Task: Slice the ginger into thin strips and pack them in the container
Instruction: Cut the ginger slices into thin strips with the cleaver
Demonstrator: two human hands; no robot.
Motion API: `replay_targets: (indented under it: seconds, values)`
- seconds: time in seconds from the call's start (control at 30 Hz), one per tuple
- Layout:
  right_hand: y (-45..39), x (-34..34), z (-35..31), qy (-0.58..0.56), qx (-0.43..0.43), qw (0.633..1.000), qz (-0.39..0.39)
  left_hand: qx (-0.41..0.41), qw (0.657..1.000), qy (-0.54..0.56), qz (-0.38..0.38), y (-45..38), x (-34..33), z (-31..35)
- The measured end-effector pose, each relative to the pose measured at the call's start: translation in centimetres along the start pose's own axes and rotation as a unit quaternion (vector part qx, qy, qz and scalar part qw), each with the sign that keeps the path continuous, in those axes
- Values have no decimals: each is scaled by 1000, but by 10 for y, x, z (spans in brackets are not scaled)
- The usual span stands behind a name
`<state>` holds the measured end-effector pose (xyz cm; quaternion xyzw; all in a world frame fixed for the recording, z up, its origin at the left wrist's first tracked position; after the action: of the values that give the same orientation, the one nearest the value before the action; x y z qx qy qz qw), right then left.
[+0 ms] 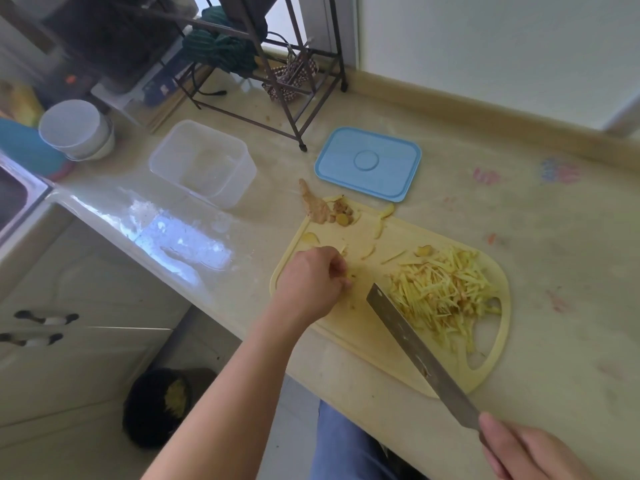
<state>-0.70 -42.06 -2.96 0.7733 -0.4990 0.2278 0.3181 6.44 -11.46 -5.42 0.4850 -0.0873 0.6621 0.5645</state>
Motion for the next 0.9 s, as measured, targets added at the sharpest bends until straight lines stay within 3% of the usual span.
replay_targets:
  seconds: [0.17,0.23,0.3,0.37,0.5,0.57,0.7,0.9]
  values:
    - [-2,-3,6,-80,-55,995,-13,81,968,236,32,46,-16,-9]
    - [4,-8,11,-144,-120,982,-3,104,963,248,35,62,-37,-12]
    - [4,-19,10,-141,-152,977,-52,121,959,252,51,68,-49,-17]
    - [-2,-24,2,-119,-148,977,-99,128,955,260,61,69,-52,-19]
    - [-7,-25,3,-115,-144,976,-120,119,951,276,71,69,-47,-19]
    - [-6,-26,6,-125,-160,970,-132,113,955,261,81,65,-38,-19]
    - [-10,-25,4,-127,-183,960,-167,93,987,119,59,49,-21,-19]
    - [-12,-25,11,-110,-175,963,-171,85,996,24,26,44,-4,-20]
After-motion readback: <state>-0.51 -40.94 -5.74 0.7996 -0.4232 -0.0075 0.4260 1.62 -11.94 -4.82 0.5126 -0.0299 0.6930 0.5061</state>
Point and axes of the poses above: each hand's wrist, its own y-axis away from the middle knuckle, its own x-axis out of the back of the hand, z = x × y, the point moved 9 cm from there along -y, towards the middle knuckle, and after that the axes turned 4 degrees about y, right-handed, at the moved point
